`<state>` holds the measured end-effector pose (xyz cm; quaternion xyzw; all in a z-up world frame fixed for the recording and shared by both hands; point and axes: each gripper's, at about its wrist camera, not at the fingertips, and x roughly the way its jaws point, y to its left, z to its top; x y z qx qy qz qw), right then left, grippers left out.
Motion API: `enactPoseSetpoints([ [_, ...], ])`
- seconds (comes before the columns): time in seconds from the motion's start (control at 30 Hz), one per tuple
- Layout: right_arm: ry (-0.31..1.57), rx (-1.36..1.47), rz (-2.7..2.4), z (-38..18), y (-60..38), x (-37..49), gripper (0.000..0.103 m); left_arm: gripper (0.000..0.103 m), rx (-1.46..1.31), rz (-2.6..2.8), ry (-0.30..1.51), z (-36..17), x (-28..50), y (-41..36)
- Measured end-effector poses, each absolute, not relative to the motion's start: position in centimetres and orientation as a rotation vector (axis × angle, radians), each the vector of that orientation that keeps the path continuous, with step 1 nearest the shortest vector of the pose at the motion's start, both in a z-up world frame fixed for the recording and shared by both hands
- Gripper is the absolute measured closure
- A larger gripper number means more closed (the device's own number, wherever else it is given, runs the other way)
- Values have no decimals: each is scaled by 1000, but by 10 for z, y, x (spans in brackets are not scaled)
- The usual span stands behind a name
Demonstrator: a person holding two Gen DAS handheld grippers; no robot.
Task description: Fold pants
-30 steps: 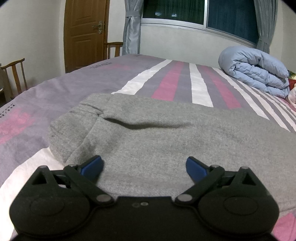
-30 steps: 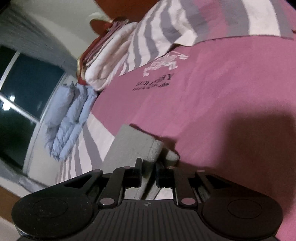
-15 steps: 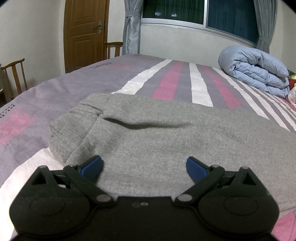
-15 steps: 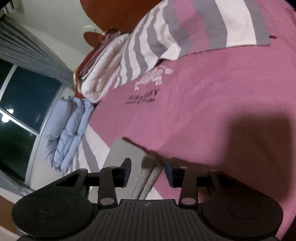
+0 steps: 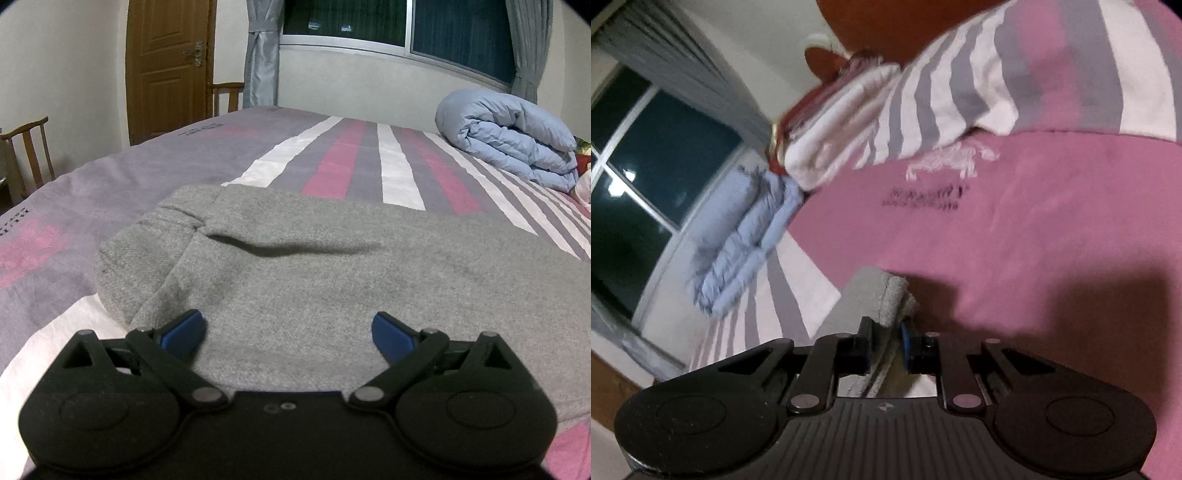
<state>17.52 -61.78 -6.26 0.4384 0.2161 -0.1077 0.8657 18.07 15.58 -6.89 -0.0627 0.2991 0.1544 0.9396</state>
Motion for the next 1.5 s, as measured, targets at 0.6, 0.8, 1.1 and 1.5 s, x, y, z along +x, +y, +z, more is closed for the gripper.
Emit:
enactPoseSetpoints([
  [0.6,466,661,-147,-37,-542,132,67,9,-51,287,510,-39,180,139],
  [0.8,510,529,78,-16,-443,192,58,9,-101,275,543,-18,216,148],
  [1.1,627,182,196,-34,-297,277,55,6,-20,214,701,-43,266,157],
  [1.5,743,14,204,-72,-275,301,48,6,56,207,718,-57,263,150],
])
